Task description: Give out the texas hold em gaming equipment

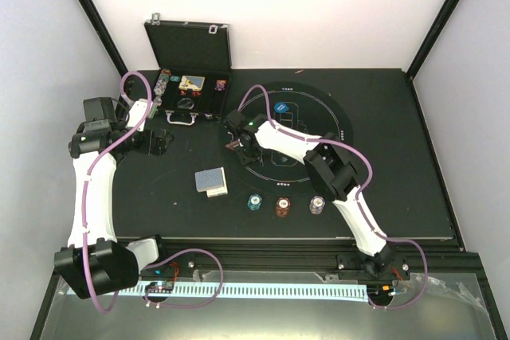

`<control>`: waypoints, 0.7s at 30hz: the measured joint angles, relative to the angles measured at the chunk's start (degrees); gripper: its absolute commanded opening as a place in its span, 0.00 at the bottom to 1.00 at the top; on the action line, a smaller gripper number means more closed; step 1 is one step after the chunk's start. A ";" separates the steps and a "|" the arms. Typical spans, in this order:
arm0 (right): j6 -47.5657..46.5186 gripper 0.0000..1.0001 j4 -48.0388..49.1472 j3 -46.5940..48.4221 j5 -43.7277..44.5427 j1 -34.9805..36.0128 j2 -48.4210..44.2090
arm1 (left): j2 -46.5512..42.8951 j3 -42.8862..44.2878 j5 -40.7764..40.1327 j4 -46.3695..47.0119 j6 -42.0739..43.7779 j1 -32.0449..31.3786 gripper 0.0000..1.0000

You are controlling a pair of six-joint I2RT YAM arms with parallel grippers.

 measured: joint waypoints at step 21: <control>-0.74 0.25 0.02 7.76 -2.60 -0.96 4.90 | 0.00 0.09 0.04 -0.15 0.02 0.00 0.99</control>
